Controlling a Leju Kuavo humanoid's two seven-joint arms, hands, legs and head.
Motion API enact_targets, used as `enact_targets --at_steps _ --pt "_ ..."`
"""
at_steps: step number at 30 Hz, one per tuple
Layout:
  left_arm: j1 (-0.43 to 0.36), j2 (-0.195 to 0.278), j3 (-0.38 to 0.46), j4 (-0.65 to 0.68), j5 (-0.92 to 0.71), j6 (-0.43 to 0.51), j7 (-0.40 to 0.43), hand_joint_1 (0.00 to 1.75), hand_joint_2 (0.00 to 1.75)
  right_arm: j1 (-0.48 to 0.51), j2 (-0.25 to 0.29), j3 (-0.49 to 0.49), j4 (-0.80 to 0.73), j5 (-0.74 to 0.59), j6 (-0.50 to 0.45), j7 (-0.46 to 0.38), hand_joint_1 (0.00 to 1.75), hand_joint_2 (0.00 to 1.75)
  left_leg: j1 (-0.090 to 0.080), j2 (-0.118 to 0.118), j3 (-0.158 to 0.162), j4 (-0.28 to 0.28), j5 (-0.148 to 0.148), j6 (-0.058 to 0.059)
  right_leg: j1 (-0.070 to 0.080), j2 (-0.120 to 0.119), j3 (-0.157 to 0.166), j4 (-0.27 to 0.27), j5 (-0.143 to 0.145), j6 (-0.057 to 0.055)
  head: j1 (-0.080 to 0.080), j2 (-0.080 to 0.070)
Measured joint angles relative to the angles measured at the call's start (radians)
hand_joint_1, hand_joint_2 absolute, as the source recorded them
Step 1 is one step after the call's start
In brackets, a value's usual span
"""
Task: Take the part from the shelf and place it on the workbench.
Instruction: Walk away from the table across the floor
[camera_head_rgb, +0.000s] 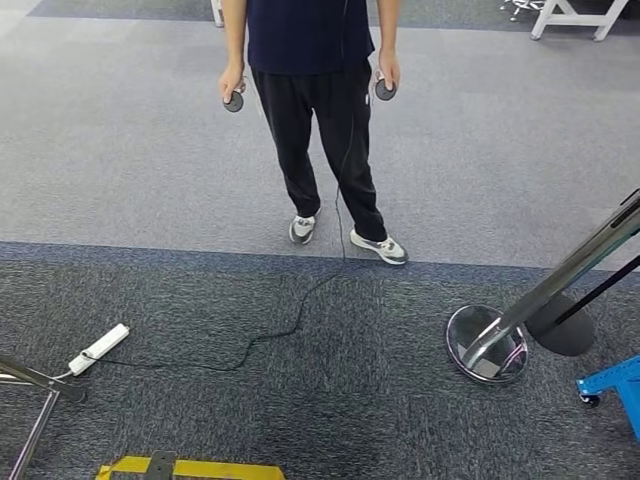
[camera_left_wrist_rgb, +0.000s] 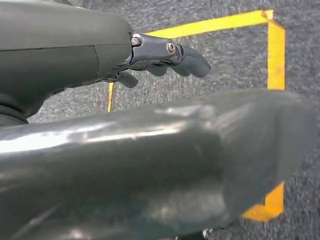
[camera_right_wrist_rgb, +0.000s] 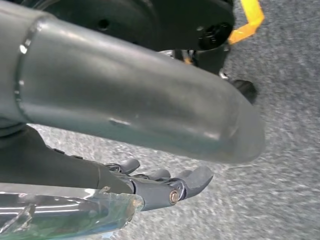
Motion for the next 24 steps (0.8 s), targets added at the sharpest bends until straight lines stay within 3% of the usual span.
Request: enact_targets --at_steps 2,4,5,6,7,8,10,12,14,16,17,19,21,22,24 --pt "0.0 0.001 0.0 0.0 0.0 0.0 0.0 0.0 0.0 0.0 0.0 0.0 0.0 0.0 0.0 0.0 0.0 0.0 0.0 0.022 0.001 -0.003 0.003 0.015 0.002 -0.046 -0.028 0.057 -0.037 0.007 0.008 0.0" --pt "0.004 0.001 0.001 0.0 0.0 0.0 0.0 0.0 0.0 -0.005 0.0 0.001 0.0 0.0 0.0 0.0 0.0 0.0 -0.006 0.047 0.001 -0.004 0.002 0.022 0.004 -0.099 -0.09 0.189 -0.107 0.011 0.015 0.0" --pt "0.005 0.001 0.001 0.0 0.0 0.0 0.0 0.0 0.0 -0.006 0.0 0.001 0.0 0.0 0.0 0.0 0.0 0.0 -0.009 0.061 0.002 -0.003 0.001 0.023 0.003 -0.11 -0.119 0.252 -0.133 0.012 0.014 0.0" --pt "0.006 0.002 0.001 0.0 0.0 -0.002 0.002 0.0 0.0 -0.005 0.0 0.001 0.0 0.0 0.0 0.0 0.0 0.0 -0.011 0.073 0.002 -0.003 0.0 0.024 0.003 -0.115 -0.134 0.286 -0.141 0.011 0.014 0.0" --pt "0.006 0.002 0.002 0.0 0.0 -0.008 0.008 0.0 0.0 -0.003 0.0 0.001 0.0 0.002 0.0 0.0 0.0 0.0 -0.012 0.085 0.003 -0.003 -0.001 0.024 0.003 -0.118 -0.129 0.28 -0.13 0.01 0.014 0.0" --pt "0.005 0.002 0.002 0.0 0.001 -0.017 0.017 0.0 0.0 -0.002 0.0 0.001 0.0 0.004 0.001 0.0 0.0 0.0 -0.013 0.095 0.005 -0.003 -0.002 0.023 0.004 -0.122 -0.103 0.235 -0.103 0.008 0.014 0.0" --pt "0.003 0.002 0.002 0.0 0.001 -0.037 0.036 0.0 0.0 -0.004 0.0 0.003 0.0 0.01 0.002 0.0 0.0 0.0 -0.016 0.111 0.01 -0.002 -0.008 0.018 0.007 -0.146 -0.022 0.096 -0.047 0.0 0.014 0.0" --pt "0.002 0.003 0.002 0.0 -0.004 -0.043 0.044 0.0 0.0 -0.006 0.0 0.005 0.0 0.013 0.001 0.0 0.0 0.0 -0.02 0.122 0.014 0.0 -0.011 0.008 0.013 -0.164 0.026 0.016 -0.023 -0.009 0.013 0.0" --pt "-0.001 0.003 0.002 0.0 -0.008 -0.044 0.047 0.0 0.0 -0.004 0.0 0.007 0.0 0.013 0.001 0.0 0.0 0.0 -0.018 0.129 0.015 0.0 -0.011 -0.002 0.017 -0.157 0.029 0.007 -0.021 -0.019 0.013 0.0" --pt "-0.002 0.005 0.002 0.0 -0.009 -0.045 0.048 0.0 0.0 -0.003 0.0 0.009 0.0 0.013 0.0 -0.001 0.0 0.0 -0.013 0.113 0.01 0.013 -0.023 -0.014 0.016 -0.148 0.029 0.001 -0.015 -0.031 0.012 0.0" --pt "-0.003 0.006 0.002 0.0 -0.009 -0.046 0.049 0.0 0.0 -0.005 0.0 0.009 0.0 0.012 0.0 -0.001 0.0 0.0 -0.012 0.095 -0.003 0.043 -0.043 -0.019 0.014 -0.142 0.03 -0.002 -0.012 -0.037 0.01 0.0" --pt "0.0 0.008 0.002 0.0 -0.016 -0.05 0.052 0.0 0.0 -0.009 0.0 0.01 0.0 0.01 0.001 -0.002 0.0 0.0 -0.01 0.061 -0.058 0.156 -0.102 -0.025 0.011 -0.132 0.03 -0.004 -0.01 -0.044 0.006 0.0" --pt "0.002 0.009 0.001 0.0 -0.033 -0.063 0.053 0.0 0.0 -0.011 0.0 0.01 0.0 0.006 0.0 -0.002 0.0 0.0 -0.009 0.052 -0.113 0.257 -0.132 -0.029 0.011 -0.121 0.03 -0.004 -0.01 -0.046 0.006 0.0" --pt "0.001 0.01 -0.002 0.0 -0.044 -0.071 0.053 0.0 0.0 -0.012 0.0 0.01 0.0 0.003 -0.001 -0.002 0.0 0.0 -0.008 0.051 -0.121 0.264 -0.12 -0.031 0.011 -0.115 0.03 -0.004 -0.01 -0.046 0.006 0.0" --pt "-0.006 0.014 -0.01 0.0 -0.064 -0.082 0.053 0.0 0.0 -0.012 0.0 0.01 0.0 -0.002 -0.003 0.0 0.0 0.0 -0.004 0.05 -0.088 0.182 -0.054 -0.033 0.009 -0.105 0.031 -0.003 -0.01 -0.043 0.006 0.0"
